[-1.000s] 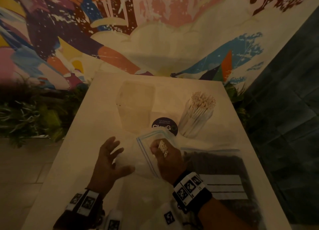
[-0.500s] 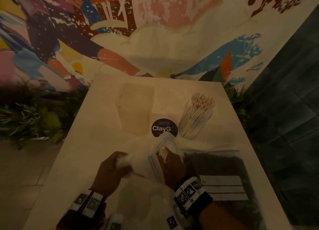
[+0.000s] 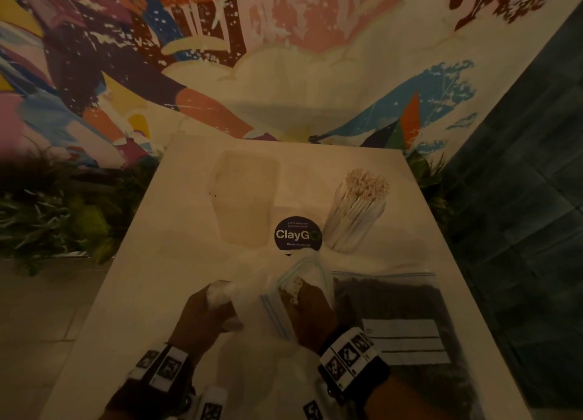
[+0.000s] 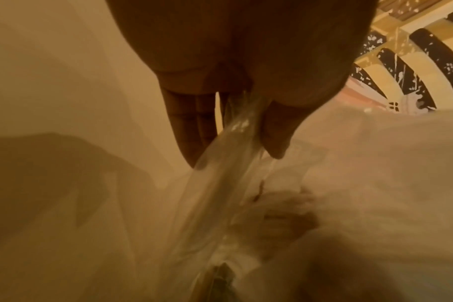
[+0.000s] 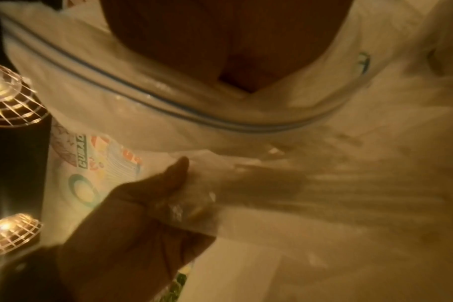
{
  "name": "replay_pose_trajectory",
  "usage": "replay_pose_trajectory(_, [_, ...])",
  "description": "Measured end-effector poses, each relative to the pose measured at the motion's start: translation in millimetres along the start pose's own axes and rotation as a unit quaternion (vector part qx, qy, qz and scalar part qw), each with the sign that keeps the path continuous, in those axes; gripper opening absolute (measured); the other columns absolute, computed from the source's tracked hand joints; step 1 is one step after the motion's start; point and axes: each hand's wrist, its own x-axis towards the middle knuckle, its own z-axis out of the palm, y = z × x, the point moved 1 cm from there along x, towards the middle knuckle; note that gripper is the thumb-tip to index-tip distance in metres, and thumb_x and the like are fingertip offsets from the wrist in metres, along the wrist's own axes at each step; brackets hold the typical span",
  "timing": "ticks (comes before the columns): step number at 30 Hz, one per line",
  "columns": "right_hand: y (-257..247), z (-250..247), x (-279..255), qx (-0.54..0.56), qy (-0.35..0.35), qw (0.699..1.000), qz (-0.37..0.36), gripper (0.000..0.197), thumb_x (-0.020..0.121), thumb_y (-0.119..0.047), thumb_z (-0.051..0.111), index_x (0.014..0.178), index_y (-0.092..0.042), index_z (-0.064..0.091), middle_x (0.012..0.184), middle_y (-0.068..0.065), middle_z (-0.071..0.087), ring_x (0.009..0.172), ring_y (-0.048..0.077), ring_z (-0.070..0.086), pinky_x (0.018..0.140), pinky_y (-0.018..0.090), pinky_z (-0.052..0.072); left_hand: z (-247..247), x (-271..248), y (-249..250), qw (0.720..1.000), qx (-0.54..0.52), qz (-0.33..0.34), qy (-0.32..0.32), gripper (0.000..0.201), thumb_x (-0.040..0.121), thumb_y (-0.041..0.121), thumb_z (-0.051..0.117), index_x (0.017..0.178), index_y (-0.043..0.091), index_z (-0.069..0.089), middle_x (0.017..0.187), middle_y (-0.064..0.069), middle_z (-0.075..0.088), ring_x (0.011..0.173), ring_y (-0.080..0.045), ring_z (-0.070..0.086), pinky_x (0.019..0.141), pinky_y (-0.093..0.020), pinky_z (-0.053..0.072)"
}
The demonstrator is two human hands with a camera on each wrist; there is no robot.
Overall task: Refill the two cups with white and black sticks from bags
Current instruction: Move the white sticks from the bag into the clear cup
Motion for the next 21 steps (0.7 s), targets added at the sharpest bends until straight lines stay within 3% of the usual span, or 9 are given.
replay_pose_trajectory(2, [-7.7,-8.6,0.4,0.064,0.030,0.996,-0.047,0.013,0.093,-0.013,0.051,0.094,-0.018,0.063,0.077,-0.016,0.056,0.075,-0.003,0.055,0.074,0.018,0.043,-4.8,-0.3,2.4,1.000,-0.002,0.004,0.024,0.040,0.053,0.012,0.071,0.091,0.003,0.064,0.087,-0.025,0.067,0.066,-0.033,0.069,0.054,-0.041,0.059])
replay_pose_trajectory(5, [-13.1,-23.9,1.7,0.203,0.053,0.975,-0.073,0.018,0.081,-0.008,0.049,0.074,-0.021,0.059,0.069,-0.005,0.058,0.070,0.009,0.056,0.067,0.022,0.046,-14.5,1.0,-2.3,0.999,-0.014,-0.013,0.037,0.040,0.062,0.005,0.077,0.100,0.007,0.062,0.097,-0.028,0.066,0.083,-0.043,0.066,0.058,-0.044,0.060])
replay_pose_trajectory(7, [-27.0,-43.1,-2.3,0.281,0.085,0.953,-0.070,0.028,0.079,0.007,0.049,0.068,-0.016,0.060,0.060,0.001,0.054,0.059,0.013,0.050,0.055,0.021,0.042,-18.5,2.6,-5.3,0.999,-0.019,-0.020,0.035,0.027,0.078,-0.003,0.069,0.099,0.014,0.063,0.096,-0.019,0.068,0.082,-0.037,0.068,0.058,-0.042,0.060])
replay_pose_trajectory(9, [-39.4,-67.4,-2.2,0.348,0.171,0.919,-0.076,0.035,0.073,0.022,0.045,0.061,-0.009,0.056,0.054,0.001,0.052,0.049,0.012,0.044,0.045,0.020,0.037,-19.3,3.7,-6.0,0.999,-0.007,-0.024,0.034,0.026,0.083,-0.005,0.061,0.096,0.018,0.064,0.092,-0.013,0.071,0.072,-0.028,0.071,0.057,-0.039,0.060])
replay_pose_trajectory(12, [-57.9,-107.1,10.0,0.398,0.290,0.864,-0.103,0.029,0.082,0.012,0.048,0.068,-0.011,0.058,0.043,-0.006,0.045,0.036,0.010,0.034,0.040,0.020,0.030,-18.0,5.3,-5.4,0.999,-0.001,-0.034,0.030,0.021,0.082,-0.003,0.064,0.092,0.016,0.066,0.081,-0.009,0.074,0.066,-0.022,0.071,0.059,-0.041,0.059])
replay_pose_trajectory(15, [-73.6,-144.7,28.6,0.392,0.358,0.835,-0.145,0.024,0.090,-0.006,0.057,0.071,-0.020,0.062,0.041,-0.008,0.038,0.037,0.009,0.033,0.041,0.024,0.033,-16.5,4.8,-4.3,0.999,0.007,-0.036,0.029,0.017,0.081,0.000,0.066,0.090,0.015,0.067,0.077,-0.005,0.075,0.067,-0.021,0.071,0.067,-0.044,0.058])
replay_pose_trajectory(18, [-82.4,-174.4,47.5,0.381,0.392,0.808,-0.220,0.019,0.093,-0.009,0.055,0.080,-0.020,0.063,0.043,-0.008,0.040,0.038,0.009,0.036,0.046,0.026,0.042,-16.3,3.1,-3.5,0.999,0.007,-0.029,0.043,0.017,0.080,-0.005,0.065,0.090,0.008,0.067,0.082,-0.014,0.072,0.063,-0.021,0.070,0.057,-0.038,0.058])
replay_pose_trajectory(21, [-80.3,-194.7,66.6,0.334,0.414,0.802,-0.271,0.014,0.093,-0.008,0.052,0.086,-0.010,0.063,0.045,-0.009,0.048,0.042,0.010,0.041,0.053,0.028,0.045,-17.4,2.6,-5.3,0.998,-0.001,-0.030,0.050,0.016,0.079,-0.006,0.065,0.094,0.000,0.066,0.082,-0.019,0.069,0.061,-0.021,0.069,0.050,-0.033,0.056])
